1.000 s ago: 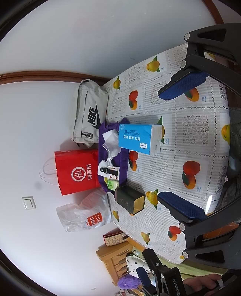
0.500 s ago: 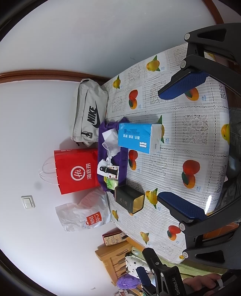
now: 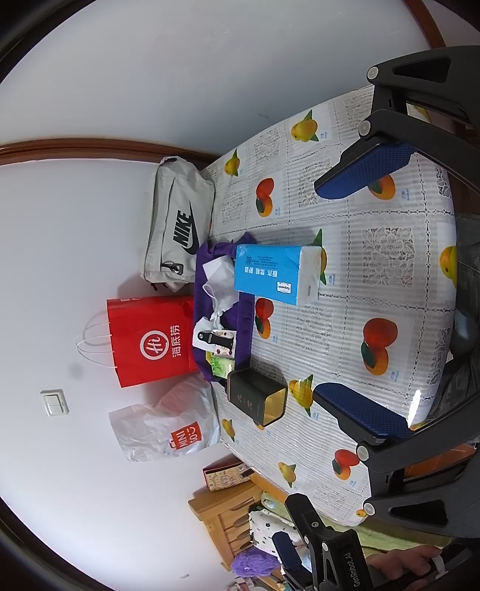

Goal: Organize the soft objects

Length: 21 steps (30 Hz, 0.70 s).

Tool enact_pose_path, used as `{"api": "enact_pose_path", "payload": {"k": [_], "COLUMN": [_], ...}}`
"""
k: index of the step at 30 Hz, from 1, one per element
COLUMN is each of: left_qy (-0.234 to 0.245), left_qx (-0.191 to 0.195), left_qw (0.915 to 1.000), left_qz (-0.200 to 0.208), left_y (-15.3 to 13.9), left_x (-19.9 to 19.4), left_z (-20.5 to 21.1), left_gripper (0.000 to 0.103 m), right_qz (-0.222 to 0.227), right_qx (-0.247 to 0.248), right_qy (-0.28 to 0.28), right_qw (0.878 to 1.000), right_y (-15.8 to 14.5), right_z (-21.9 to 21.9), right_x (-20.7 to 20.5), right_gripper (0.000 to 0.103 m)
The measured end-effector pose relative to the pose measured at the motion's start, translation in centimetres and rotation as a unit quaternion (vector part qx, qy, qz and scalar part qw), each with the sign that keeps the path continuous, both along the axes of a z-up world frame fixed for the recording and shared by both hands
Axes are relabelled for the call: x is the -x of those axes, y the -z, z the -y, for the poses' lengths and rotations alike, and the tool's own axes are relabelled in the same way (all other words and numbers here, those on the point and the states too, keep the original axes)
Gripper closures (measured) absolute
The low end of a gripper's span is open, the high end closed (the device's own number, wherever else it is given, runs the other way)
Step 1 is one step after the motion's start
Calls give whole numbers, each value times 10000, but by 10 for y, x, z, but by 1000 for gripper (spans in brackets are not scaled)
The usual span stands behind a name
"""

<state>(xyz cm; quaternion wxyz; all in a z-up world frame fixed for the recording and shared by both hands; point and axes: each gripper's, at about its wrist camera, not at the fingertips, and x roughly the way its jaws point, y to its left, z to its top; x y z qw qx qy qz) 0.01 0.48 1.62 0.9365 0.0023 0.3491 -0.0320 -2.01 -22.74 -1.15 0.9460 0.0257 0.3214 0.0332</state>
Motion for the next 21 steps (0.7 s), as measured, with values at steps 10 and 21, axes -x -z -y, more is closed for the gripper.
{"api": "enact_pose_path", "payload": {"k": [10, 21], "left_qy": [4, 2], "left_qx": [-2, -32], "left_qw": [10000, 10000], "left_qz": [-1, 13], "left_y": [0, 2], "left_x": [0, 1], "left_z": [0, 0], "left_gripper": [2, 2], "right_qz": [5, 10], "right_qx": [-8, -17], "right_qy": [-5, -33], "right_qw": [10000, 10000], "right_y": [0, -2], "right_z": [0, 0], "right_x": [0, 0], "right_gripper": [4, 4]}}
